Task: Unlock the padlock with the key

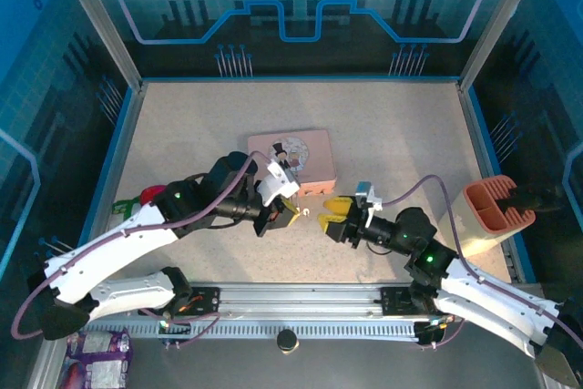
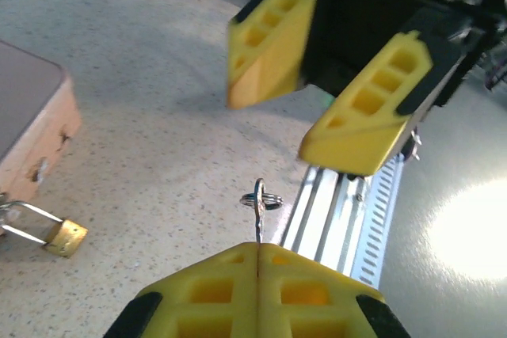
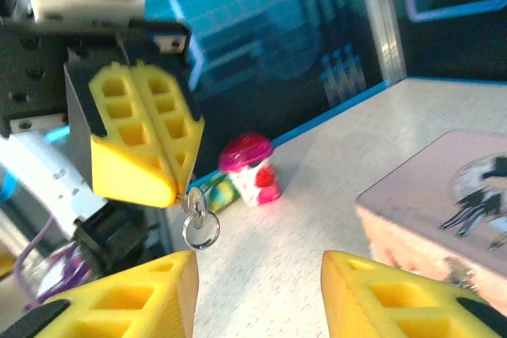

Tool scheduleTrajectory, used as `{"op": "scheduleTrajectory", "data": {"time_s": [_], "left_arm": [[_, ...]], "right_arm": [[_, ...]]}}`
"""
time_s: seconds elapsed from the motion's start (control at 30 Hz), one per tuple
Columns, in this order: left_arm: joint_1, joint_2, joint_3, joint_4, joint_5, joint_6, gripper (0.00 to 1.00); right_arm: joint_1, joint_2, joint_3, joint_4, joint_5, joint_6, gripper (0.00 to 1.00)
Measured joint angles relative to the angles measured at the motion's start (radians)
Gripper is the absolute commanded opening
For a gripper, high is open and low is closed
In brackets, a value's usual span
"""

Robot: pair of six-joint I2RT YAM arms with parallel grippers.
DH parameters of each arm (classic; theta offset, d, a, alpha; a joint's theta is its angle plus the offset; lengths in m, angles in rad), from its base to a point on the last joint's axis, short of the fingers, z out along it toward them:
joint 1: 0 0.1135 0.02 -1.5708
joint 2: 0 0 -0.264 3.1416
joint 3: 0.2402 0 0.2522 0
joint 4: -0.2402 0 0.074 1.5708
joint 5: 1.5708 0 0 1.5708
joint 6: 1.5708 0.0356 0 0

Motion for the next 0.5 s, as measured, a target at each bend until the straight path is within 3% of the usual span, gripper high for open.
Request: {"op": "scheduleTrajectory", "data": {"time_s": [0.17, 0.5], "left_arm": [[-0.013, 0.007, 0.003, -0.032, 0.016, 0.048, 0.0], [-0.028, 0.019, 0.004, -0.037, 0.024, 0.094, 0.0]], "right_arm": [[-0.003, 0.031, 0.026, -0.016, -0.111, -0.037, 0.4], [-0.003, 0.092, 0.064, -0.028, -0.208, -0.07, 0.36]]}}
